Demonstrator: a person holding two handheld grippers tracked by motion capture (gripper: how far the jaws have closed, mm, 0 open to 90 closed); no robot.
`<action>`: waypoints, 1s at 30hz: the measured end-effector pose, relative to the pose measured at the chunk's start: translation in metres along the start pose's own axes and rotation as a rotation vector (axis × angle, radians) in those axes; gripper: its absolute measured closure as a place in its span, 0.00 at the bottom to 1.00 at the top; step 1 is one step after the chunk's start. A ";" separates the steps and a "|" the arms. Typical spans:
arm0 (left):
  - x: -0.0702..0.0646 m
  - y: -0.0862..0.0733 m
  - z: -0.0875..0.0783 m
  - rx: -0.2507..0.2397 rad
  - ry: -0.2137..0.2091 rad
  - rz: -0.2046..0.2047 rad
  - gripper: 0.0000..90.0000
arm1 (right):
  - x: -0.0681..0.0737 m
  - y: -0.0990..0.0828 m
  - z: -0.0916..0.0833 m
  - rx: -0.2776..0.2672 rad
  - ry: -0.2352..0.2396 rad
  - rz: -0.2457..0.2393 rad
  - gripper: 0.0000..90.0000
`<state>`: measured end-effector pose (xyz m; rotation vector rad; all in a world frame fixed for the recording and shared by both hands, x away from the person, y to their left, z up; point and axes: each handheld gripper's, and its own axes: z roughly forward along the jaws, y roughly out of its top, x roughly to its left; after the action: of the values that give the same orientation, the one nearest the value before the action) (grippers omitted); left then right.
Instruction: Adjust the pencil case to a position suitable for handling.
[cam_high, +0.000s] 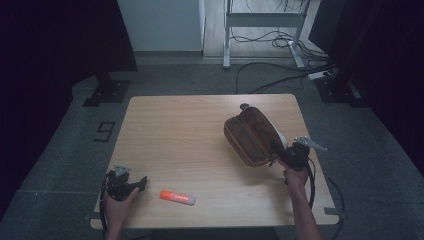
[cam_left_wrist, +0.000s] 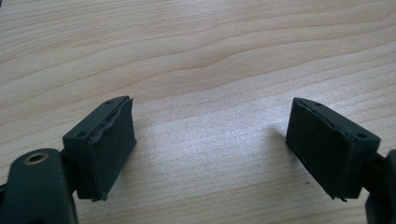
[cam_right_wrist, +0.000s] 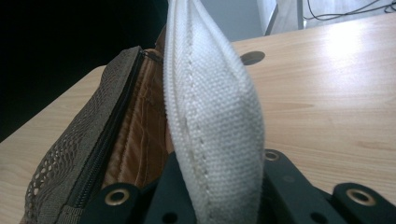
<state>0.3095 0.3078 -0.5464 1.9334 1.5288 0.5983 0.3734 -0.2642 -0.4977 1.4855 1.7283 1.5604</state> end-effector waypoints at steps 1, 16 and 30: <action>0.000 0.000 0.000 0.000 0.000 0.000 0.17 | 0.002 0.001 0.000 0.002 0.014 -0.006 0.92; 0.000 0.000 0.000 -0.001 0.000 0.000 0.17 | 0.012 0.002 -0.001 -0.003 0.078 -0.036 0.92; 0.000 0.000 0.000 0.000 0.000 0.000 0.17 | 0.028 -0.002 0.005 0.019 0.159 -0.094 0.92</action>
<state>0.3095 0.3079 -0.5464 1.9339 1.5285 0.5980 0.3659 -0.2372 -0.4911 1.2998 1.8769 1.6563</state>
